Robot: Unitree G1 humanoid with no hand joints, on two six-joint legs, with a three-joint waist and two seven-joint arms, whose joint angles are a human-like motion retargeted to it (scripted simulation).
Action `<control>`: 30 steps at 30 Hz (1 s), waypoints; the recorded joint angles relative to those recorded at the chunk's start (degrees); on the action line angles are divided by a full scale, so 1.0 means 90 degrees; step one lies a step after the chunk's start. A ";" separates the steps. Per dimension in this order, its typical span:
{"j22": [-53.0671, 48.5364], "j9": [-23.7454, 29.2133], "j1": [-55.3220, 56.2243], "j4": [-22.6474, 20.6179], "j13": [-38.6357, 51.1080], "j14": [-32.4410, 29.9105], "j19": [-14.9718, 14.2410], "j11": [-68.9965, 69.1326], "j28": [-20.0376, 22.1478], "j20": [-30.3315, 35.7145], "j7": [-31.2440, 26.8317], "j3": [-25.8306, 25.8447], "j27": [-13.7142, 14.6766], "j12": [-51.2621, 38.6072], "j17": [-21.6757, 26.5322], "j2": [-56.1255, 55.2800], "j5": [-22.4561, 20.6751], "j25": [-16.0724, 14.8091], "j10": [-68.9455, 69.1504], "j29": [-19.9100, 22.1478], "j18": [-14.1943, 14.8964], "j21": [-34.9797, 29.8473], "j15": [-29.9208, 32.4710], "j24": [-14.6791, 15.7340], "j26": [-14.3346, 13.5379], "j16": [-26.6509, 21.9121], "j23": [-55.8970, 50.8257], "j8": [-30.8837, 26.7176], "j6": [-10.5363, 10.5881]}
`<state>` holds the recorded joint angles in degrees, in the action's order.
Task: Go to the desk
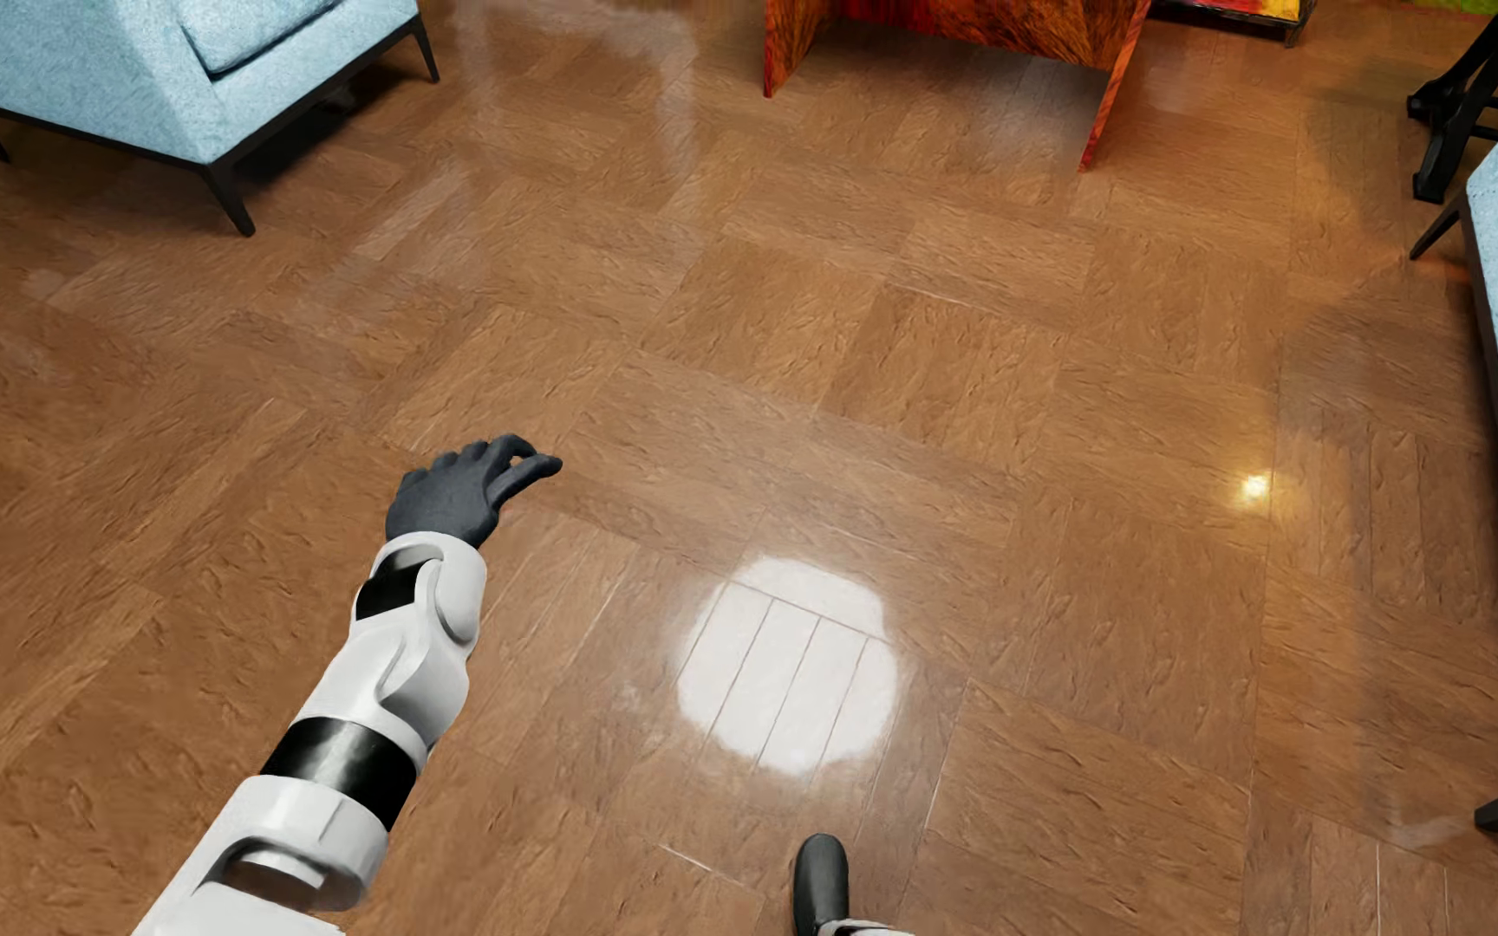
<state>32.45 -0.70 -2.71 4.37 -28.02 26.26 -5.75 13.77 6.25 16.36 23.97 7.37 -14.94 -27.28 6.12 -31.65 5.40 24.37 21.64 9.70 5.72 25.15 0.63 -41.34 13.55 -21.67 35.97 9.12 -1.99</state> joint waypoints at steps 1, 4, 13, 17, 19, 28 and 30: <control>-0.0180 0.0013 -0.0190 0.0264 -0.0023 -0.0186 0.0618 0.0308 0.0162 -0.0052 -0.0070 0.0049 -0.0050 0.0156 -0.0221 0.0129 -0.0229 0.0258 0.0288 -0.0190 0.0283 -0.0133 0.0054 0.0095 -0.0035 0.0103 0.0176 0.0004 0.0057; -0.0221 0.0146 0.0270 0.1092 0.0189 -0.2236 0.0817 0.1262 0.0058 -0.0066 -0.0790 0.0034 -0.0081 0.1202 -0.0714 0.0546 -0.0825 0.1147 0.2679 -0.1000 0.0777 -0.0585 -0.1057 0.0436 -0.0002 0.0484 0.0716 -0.0080 0.0285; 0.2756 0.0339 0.4612 0.0987 0.1736 -0.2213 0.0705 0.1231 -0.1360 0.0498 -0.2136 -0.0728 0.0601 0.3739 -0.0717 0.2239 -0.1544 0.2116 0.4675 -0.0912 -0.0237 -0.1524 -0.2607 0.0725 0.1091 0.1231 0.0374 -0.1005 0.0679; 0.2301 0.0112 0.4008 0.0456 0.2062 -0.2989 0.0615 0.0997 -0.0857 -0.0419 -0.1505 -0.0990 0.1024 0.5400 -0.0308 0.3013 -0.1533 0.1981 -0.0686 -0.0800 0.0034 -0.1917 -0.3209 0.1310 0.1088 0.1338 0.0018 -0.1365 0.0713; 0.2364 0.0056 0.3765 0.0273 0.2068 -0.3403 0.0518 0.1666 -0.0812 -0.0557 -0.1214 -0.1058 0.0903 0.5724 -0.0108 0.3153 -0.1267 0.1797 -0.0453 -0.0710 -0.1280 -0.1844 -0.3246 0.1330 0.1197 0.1581 -0.0105 -0.1366 0.0642; 0.1995 0.0240 0.1920 -0.0635 0.1429 -0.1044 0.0092 0.6915 0.0370 -0.0763 -0.1162 -0.0902 0.0064 0.3345 -0.0196 -0.0166 0.0754 0.1783 0.0858 -0.1414 -0.1107 -0.1558 -0.0894 0.0908 0.0874 0.1783 0.0643 -0.0854 -0.0125; 0.1783 0.0209 0.1649 -0.0821 0.1261 -0.0723 0.0114 0.5240 0.0183 -0.0375 -0.1464 -0.0703 0.0045 0.2502 -0.0222 -0.0434 0.1019 0.1653 0.0862 -0.1240 -0.1020 -0.1316 -0.1248 0.0716 0.0709 0.1726 0.0669 -0.0301 -0.0221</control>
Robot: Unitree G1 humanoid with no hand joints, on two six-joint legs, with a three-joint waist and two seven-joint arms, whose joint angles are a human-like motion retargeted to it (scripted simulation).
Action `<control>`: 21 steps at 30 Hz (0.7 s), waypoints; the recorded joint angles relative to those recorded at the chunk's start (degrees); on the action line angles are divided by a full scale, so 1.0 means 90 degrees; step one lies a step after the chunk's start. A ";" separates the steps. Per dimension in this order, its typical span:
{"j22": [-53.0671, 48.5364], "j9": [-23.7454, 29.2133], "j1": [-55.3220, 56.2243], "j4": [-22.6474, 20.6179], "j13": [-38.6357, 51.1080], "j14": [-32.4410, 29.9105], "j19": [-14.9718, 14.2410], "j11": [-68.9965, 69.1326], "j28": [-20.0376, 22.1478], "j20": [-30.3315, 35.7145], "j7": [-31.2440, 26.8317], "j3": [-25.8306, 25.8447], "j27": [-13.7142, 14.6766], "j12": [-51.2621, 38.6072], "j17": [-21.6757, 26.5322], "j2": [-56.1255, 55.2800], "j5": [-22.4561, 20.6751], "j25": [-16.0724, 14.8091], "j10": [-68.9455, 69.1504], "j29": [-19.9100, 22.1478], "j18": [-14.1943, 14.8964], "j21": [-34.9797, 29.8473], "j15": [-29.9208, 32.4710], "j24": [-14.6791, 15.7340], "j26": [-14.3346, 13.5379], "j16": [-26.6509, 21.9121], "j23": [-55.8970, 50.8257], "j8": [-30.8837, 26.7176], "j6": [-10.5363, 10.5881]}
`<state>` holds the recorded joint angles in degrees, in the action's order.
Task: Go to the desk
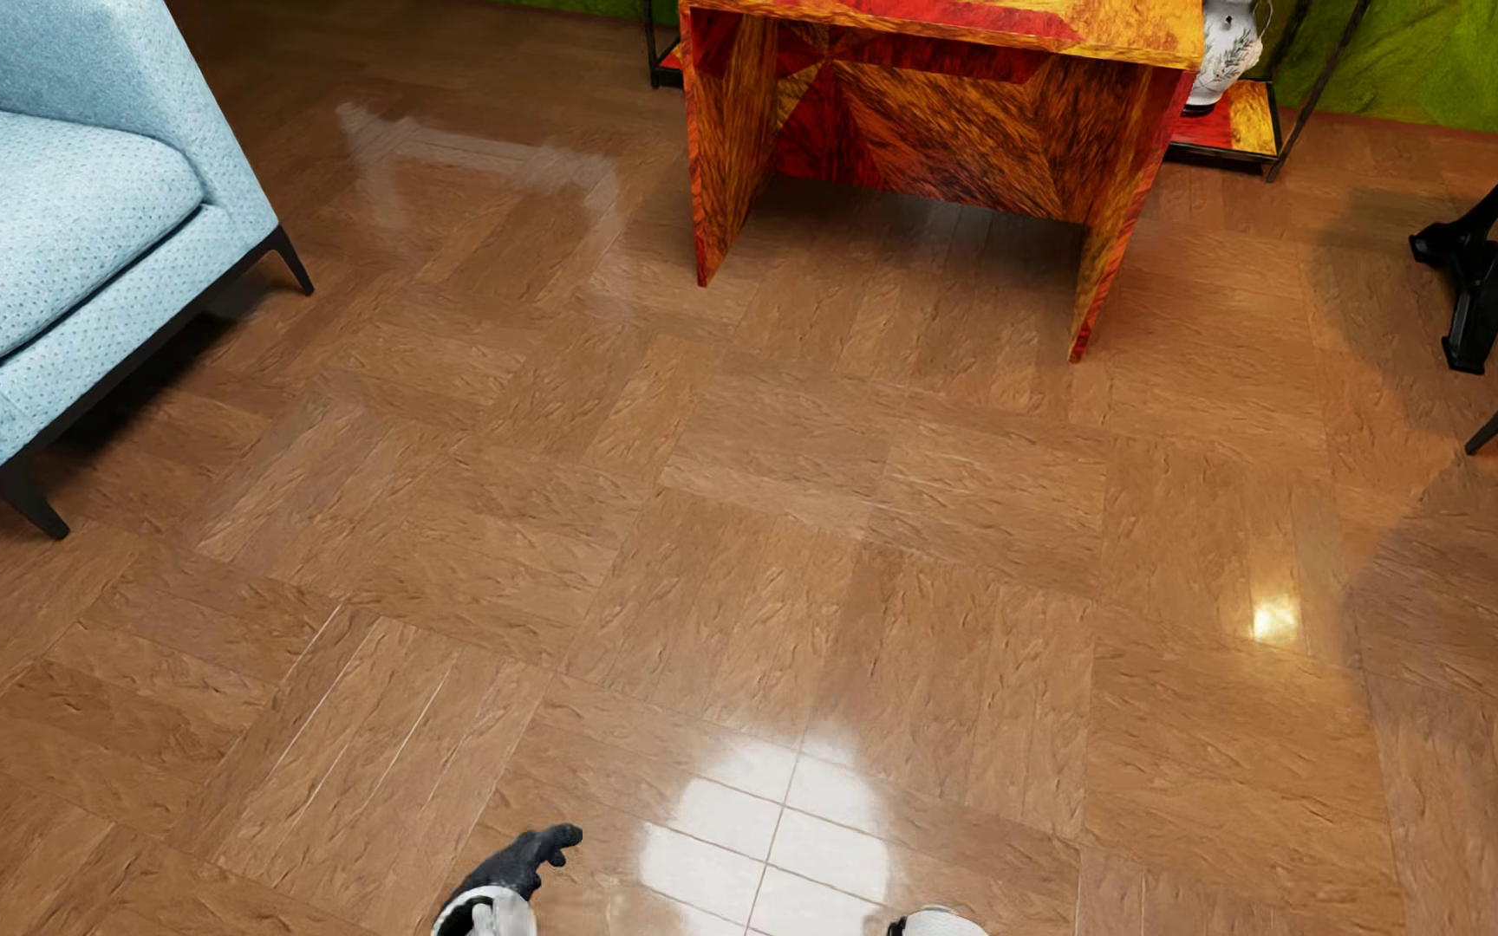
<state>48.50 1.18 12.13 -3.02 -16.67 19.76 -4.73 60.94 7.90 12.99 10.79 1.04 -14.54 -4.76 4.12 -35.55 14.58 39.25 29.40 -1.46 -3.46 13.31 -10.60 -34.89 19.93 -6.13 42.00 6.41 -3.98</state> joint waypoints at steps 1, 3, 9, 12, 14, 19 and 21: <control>-0.0176 -0.0033 -0.0141 -0.0071 -0.0070 0.0139 0.0116 -0.1181 -0.0167 0.0229 -0.0164 0.0074 -0.0009 -0.0370 0.0003 0.0007 0.0047 -0.0026 -0.0057 0.0040 0.0043 0.0090 0.0113 -0.0094 -0.0220 -0.0078 0.0036 0.0299 -0.0036; -0.0557 -0.0119 -0.0435 -0.0174 -0.0177 0.0382 -0.0194 -0.3797 -0.0376 0.0508 -0.0518 0.0161 -0.0090 -0.0945 -0.0014 0.0221 -0.0145 -0.0077 -0.0239 0.0034 0.0131 0.0248 0.0509 -0.0170 -0.0546 -0.0168 0.0140 0.0235 -0.0066; -0.1253 -0.0095 -0.1057 0.0601 0.0003 0.0216 0.0661 -0.3680 0.0286 0.0304 -0.0935 0.0209 -0.0272 -0.0592 -0.0166 0.1005 -0.0395 0.0228 0.0971 -0.0027 0.0656 0.0124 0.0314 0.0032 -0.0597 -0.0194 0.0516 0.0724 0.0070; -0.0785 0.0011 -0.0034 0.1340 0.0294 -0.2012 0.0778 -0.3871 -0.0189 0.0498 -0.1372 0.0208 0.0050 0.0234 -0.0536 0.1811 -0.1127 0.0172 0.3430 0.0135 0.0703 0.0039 -0.0226 0.0127 -0.0305 -0.0503 0.0255 0.1111 0.0300; -0.0161 0.0143 0.1013 0.1893 0.0561 -0.2852 0.0871 -0.3915 -0.0641 0.0732 -0.1595 0.0186 0.0214 0.0625 -0.0672 0.2274 -0.1537 0.0044 0.5110 0.0352 0.0866 -0.0016 -0.0575 0.0132 0.0065 -0.0595 -0.0021 0.1275 0.0541; 0.1080 0.0197 0.2530 0.2142 0.1624 -0.1576 0.0813 -0.3731 -0.1684 0.1361 -0.0431 -0.0158 0.0390 0.1771 -0.0328 0.2696 -0.1939 0.0403 0.4481 0.0360 0.0417 -0.0791 -0.1291 0.0061 0.0504 -0.0274 0.0311 0.0707 0.0819; 0.0632 0.0093 0.2686 0.1884 0.1925 -0.1537 0.0724 -0.3830 -0.1703 0.0851 0.0034 -0.0291 0.0528 0.2442 -0.0299 0.2847 -0.2048 0.0455 0.2598 0.0219 0.0468 -0.1120 -0.1521 0.0429 0.0276 -0.0292 0.0242 0.0461 0.0851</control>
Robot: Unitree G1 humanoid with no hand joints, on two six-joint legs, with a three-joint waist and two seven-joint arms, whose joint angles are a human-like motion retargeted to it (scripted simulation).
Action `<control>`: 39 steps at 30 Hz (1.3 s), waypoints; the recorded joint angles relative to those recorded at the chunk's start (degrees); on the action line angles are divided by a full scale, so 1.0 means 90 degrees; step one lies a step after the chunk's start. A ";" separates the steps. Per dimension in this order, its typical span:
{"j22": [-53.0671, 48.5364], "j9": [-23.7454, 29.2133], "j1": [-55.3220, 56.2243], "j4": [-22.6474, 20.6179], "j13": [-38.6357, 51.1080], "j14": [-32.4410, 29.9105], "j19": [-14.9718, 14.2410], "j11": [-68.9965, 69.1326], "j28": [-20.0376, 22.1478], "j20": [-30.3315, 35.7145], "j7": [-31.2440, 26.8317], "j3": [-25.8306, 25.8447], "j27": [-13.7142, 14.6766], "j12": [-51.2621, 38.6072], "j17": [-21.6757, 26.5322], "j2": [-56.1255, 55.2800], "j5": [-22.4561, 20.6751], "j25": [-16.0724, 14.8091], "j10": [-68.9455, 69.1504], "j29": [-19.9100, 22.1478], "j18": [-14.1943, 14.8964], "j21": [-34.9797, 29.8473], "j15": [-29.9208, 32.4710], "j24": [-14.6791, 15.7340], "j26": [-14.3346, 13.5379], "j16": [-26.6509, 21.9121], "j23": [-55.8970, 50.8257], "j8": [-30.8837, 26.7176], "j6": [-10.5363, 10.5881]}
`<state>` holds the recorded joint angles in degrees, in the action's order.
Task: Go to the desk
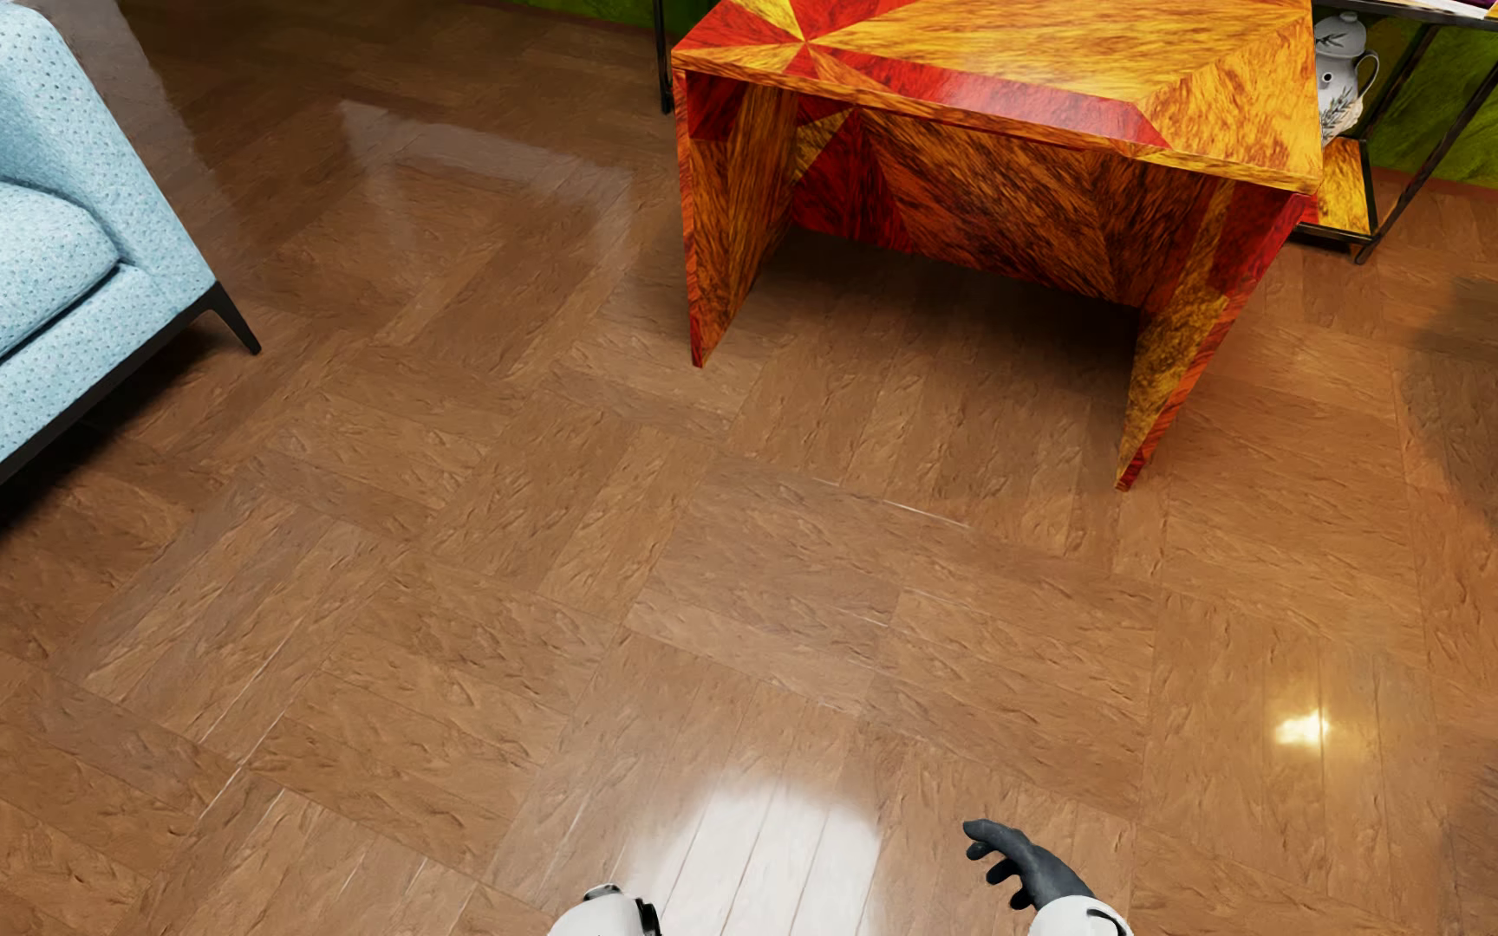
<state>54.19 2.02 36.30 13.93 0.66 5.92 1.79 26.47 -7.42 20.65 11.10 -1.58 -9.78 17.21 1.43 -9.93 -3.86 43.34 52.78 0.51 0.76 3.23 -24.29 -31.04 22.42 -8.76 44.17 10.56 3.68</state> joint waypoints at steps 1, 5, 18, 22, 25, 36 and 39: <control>-0.0234 -0.0067 -0.0036 -0.0196 0.0069 -0.0138 -0.0035 -0.0093 0.0244 -0.0394 0.0048 -0.0050 0.0121 0.0295 -0.0027 0.0092 -0.0066 -0.0050 -0.1237 0.0011 0.0101 -0.0094 -0.0105 0.0228 -0.0025 0.0066 -0.0104 -0.0097 0.0018; -0.0454 -0.0298 -0.0604 -0.0338 0.0100 -0.1206 -0.0230 -0.0174 0.0905 -0.0881 0.0537 -0.0138 0.0137 0.0604 -0.0086 0.0398 -0.0107 -0.0310 -0.3960 0.0331 -0.0777 -0.0087 -0.0417 0.0172 0.0238 0.0480 -0.0230 -0.0520 0.0078; -0.0985 -0.0185 -0.2232 -0.0867 -0.1105 0.0936 -0.0980 0.2686 0.1556 -0.0455 0.1297 0.0313 -0.0419 -0.3400 0.0485 -0.2524 0.1694 -0.0647 -0.2871 0.0056 -0.0247 0.1160 0.0918 -0.0383 -0.0392 -0.0810 0.0095 -0.1028 -0.0688; -0.1124 -0.0262 -0.2499 -0.0808 -0.1505 0.1113 -0.0580 0.0082 0.1483 0.0100 0.0842 0.0379 -0.0575 -0.4143 0.0209 -0.1598 0.1632 -0.0634 -0.2890 0.0155 0.0012 0.1281 0.1377 -0.0496 -0.0478 -0.1018 0.0151 -0.0391 -0.0756; -0.1581 -0.0211 -0.2079 -0.0339 -0.1356 0.1054 -0.0429 -0.0192 0.1816 -0.0188 0.0462 0.0368 -0.0723 -0.3765 0.0102 -0.1214 0.1386 -0.0304 -0.1939 -0.0355 0.0248 0.0941 0.1280 -0.0279 -0.0505 -0.0720 0.0479 0.0066 -0.0657; 0.0303 -0.0217 -0.1678 0.0342 -0.1028 0.1058 -0.0400 -0.0800 0.1411 -0.0940 -0.0171 0.0362 0.0036 -0.1175 0.0296 -0.0498 0.0807 -0.0374 -0.2197 0.0279 0.0462 0.0888 0.0997 0.0623 0.0297 0.0178 -0.0627 0.0779 -0.0052; 0.0135 -0.0307 -0.2330 0.0093 -0.1051 0.0871 -0.0500 -0.0975 0.0484 -0.0140 0.0187 0.0260 0.0050 -0.0504 0.0227 -0.0369 0.0955 -0.0624 -0.3226 0.0547 0.0479 0.1255 0.1078 0.0077 -0.0107 -0.0173 -0.0730 0.0654 -0.0045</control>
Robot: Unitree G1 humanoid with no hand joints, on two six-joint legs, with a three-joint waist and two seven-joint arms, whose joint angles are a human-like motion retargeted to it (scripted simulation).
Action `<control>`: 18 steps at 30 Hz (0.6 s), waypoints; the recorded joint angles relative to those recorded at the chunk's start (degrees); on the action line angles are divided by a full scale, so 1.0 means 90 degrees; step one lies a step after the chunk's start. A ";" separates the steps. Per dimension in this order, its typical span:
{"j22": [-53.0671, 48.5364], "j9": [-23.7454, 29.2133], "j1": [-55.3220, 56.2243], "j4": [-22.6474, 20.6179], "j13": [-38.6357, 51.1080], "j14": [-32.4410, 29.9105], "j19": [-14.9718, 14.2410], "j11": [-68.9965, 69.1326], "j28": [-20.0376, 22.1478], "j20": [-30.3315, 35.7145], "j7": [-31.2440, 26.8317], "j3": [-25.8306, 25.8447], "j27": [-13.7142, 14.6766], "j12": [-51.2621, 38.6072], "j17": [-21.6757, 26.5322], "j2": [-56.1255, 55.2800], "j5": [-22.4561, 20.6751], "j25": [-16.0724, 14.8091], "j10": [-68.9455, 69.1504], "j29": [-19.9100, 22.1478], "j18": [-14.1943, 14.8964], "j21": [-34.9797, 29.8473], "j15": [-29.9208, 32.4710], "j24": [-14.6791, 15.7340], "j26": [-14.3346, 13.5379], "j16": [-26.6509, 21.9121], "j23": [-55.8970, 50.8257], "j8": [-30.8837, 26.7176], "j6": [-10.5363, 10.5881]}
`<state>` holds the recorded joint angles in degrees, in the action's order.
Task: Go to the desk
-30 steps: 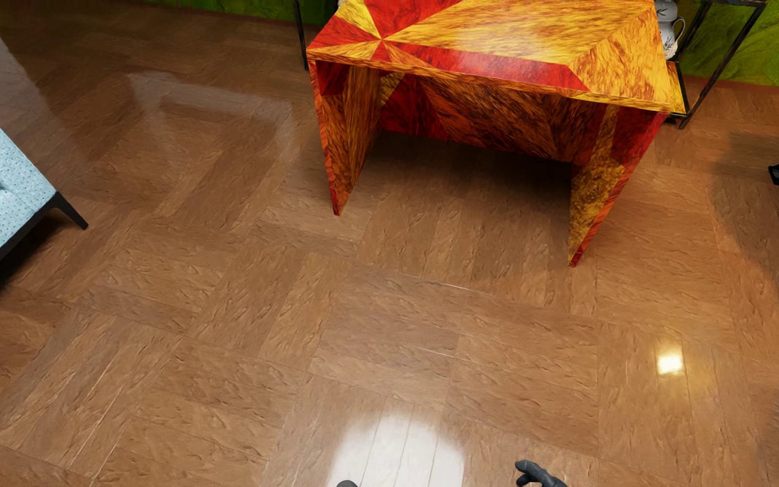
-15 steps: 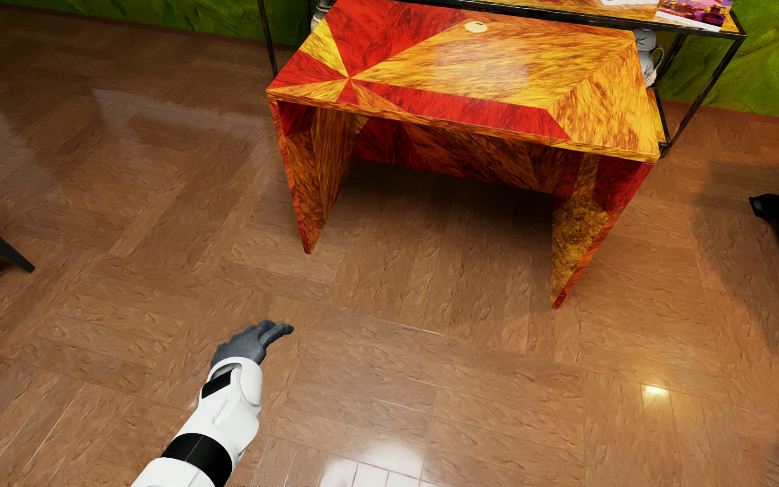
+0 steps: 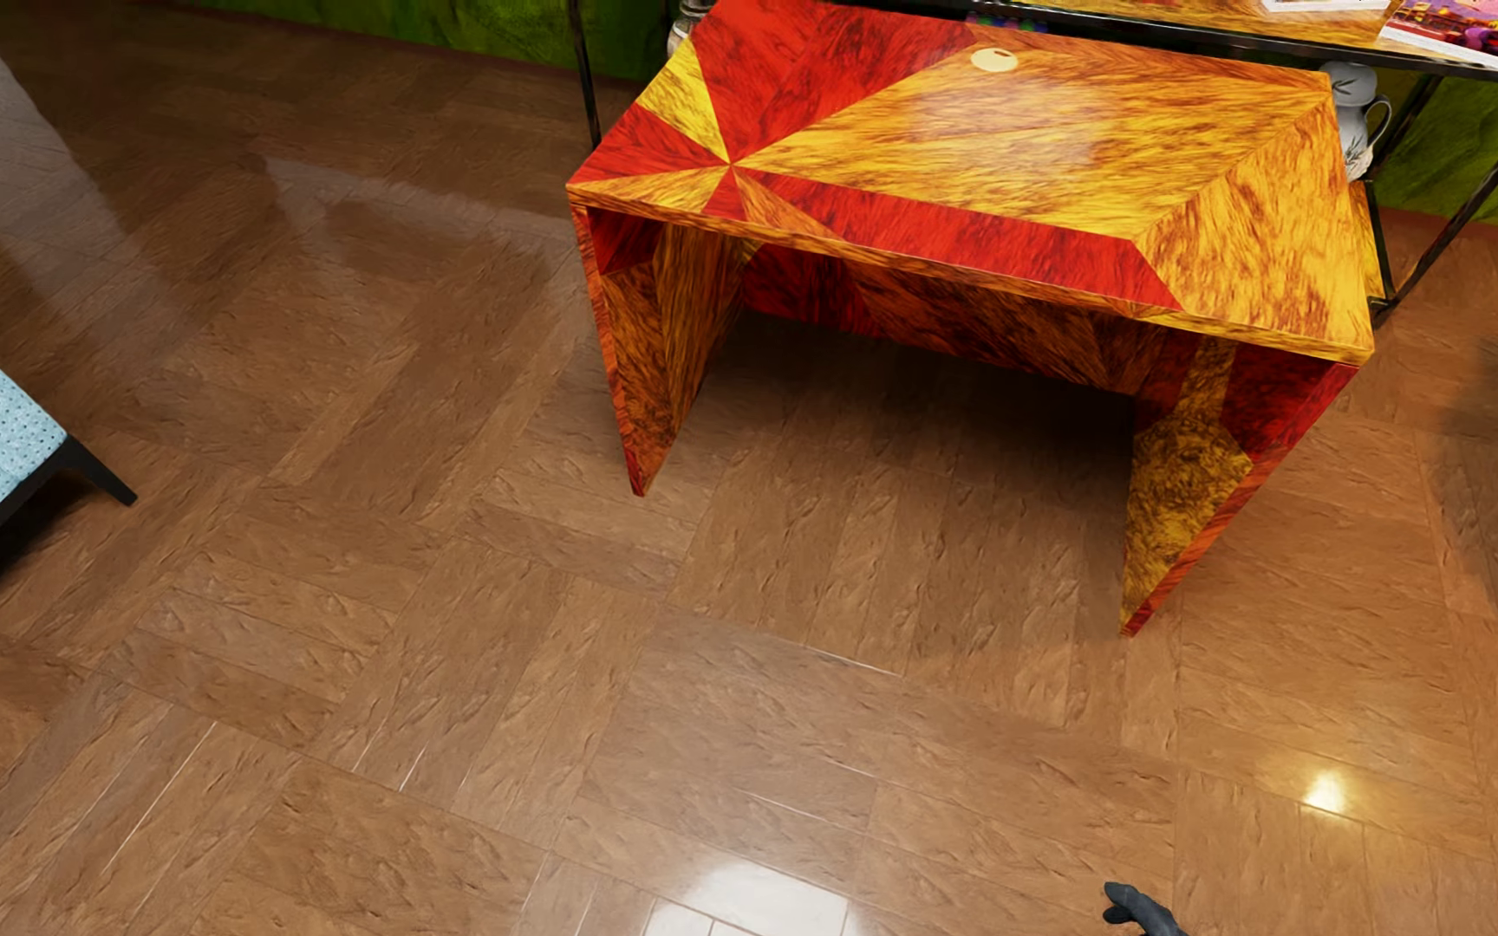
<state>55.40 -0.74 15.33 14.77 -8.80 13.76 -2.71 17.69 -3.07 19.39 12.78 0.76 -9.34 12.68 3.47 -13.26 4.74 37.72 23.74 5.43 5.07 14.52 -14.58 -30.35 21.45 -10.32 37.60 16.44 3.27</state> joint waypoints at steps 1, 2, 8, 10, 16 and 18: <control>-0.0046 -0.0016 -0.0097 -0.0096 -0.0012 -0.0062 -0.0035 -0.0004 -0.0056 0.0126 0.0052 -0.0016 -0.0063 0.0065 -0.0078 0.0024 0.0088 -0.0052 -0.0165 0.0083 -0.0010 0.0075 -0.0004 -0.0121 0.0102 -0.0003 0.0086 0.0005 -0.0023; -0.0103 -0.0025 -0.0164 -0.0189 -0.0025 -0.0086 -0.0070 -0.0009 -0.0090 0.0275 0.0060 -0.0029 -0.0122 0.0070 -0.0130 0.0060 0.0175 -0.0057 -0.0272 0.0035 -0.0028 0.0081 -0.0016 -0.0265 0.0140 -0.0029 0.0218 0.0028 -0.0044; -0.0447 -0.0031 -0.0342 -0.0674 -0.0106 -0.0001 -0.0255 0.0227 0.0245 0.0398 -0.0228 -0.0124 -0.0657 -0.0801 -0.0190 0.0332 0.0689 0.0603 -0.0305 -0.0932 -0.0166 -0.0363 -0.0186 -0.0449 0.0143 0.0055 0.1248 0.0353 -0.0149; -0.0830 -0.0026 -0.0352 -0.0771 -0.0142 0.0037 -0.0291 0.0255 0.0559 0.0363 -0.0304 -0.0126 -0.0691 -0.1100 -0.0244 0.0414 0.0793 0.0600 -0.0248 -0.0922 -0.0201 -0.0294 -0.0211 -0.0416 -0.0117 0.0136 0.1303 0.0430 -0.0189; -0.1479 -0.0032 -0.0430 -0.0903 -0.0156 0.0054 -0.0352 0.0306 0.0859 0.0498 -0.0280 -0.0031 -0.0341 -0.1657 -0.0292 0.0447 0.0928 0.0540 -0.0274 -0.0685 -0.0271 -0.0368 -0.0226 -0.0409 -0.0439 0.0300 0.0815 0.0400 -0.0288; -0.1424 -0.0032 -0.0410 -0.0885 -0.0117 0.0067 -0.0352 0.0311 0.0789 0.0598 -0.0230 -0.0002 -0.0296 -0.1744 -0.0251 0.0402 0.0914 0.0509 -0.0243 -0.0596 -0.0284 -0.0427 -0.0216 -0.0428 -0.0416 0.0285 0.0630 0.0343 -0.0314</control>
<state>42.58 -1.03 11.64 6.81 -9.86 14.36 -5.88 20.49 4.03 24.77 10.71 0.74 -12.00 -3.01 1.21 -9.64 12.97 42.30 21.56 0.07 2.51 10.68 -16.53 -34.20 17.71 -7.75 43.28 19.53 0.44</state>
